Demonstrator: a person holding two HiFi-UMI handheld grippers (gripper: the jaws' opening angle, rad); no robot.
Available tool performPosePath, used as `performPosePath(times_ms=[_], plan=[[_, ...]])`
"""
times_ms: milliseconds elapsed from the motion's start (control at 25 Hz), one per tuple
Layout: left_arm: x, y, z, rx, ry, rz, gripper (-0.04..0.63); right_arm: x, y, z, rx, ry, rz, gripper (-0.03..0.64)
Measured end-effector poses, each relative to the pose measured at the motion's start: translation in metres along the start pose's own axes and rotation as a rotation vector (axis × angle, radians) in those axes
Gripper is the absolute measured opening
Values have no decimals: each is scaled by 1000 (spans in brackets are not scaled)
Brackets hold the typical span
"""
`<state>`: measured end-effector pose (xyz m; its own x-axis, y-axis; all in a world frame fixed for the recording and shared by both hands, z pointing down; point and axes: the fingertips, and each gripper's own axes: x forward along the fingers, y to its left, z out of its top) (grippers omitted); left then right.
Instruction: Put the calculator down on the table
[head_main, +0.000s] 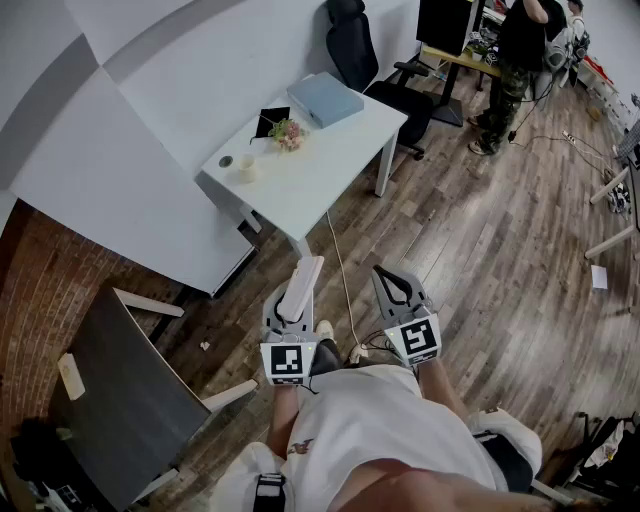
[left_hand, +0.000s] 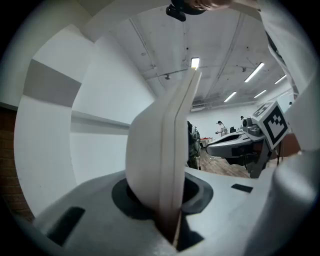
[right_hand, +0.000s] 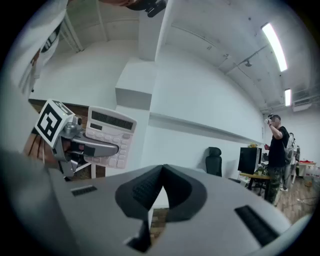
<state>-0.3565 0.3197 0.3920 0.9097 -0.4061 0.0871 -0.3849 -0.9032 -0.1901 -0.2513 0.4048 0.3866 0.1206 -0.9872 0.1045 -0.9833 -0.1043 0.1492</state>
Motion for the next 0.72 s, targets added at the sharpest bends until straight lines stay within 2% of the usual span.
performPosePath(times_ms=[320,400,480,720], plan=[[-9,-16,-4,0,12,13,77,-11,-1,-4,-9,-34,-14,11],[-8,-18,-5,1,15,15,77,-12,-1,-6,-1,-24,-1,66],[-6,-19,-7,4,20,16,77,-9,-3,-9,3,-18,4,148],[7,-18,-9,-25,39,17,77,1,-16,-13,4,-16,-3,231]])
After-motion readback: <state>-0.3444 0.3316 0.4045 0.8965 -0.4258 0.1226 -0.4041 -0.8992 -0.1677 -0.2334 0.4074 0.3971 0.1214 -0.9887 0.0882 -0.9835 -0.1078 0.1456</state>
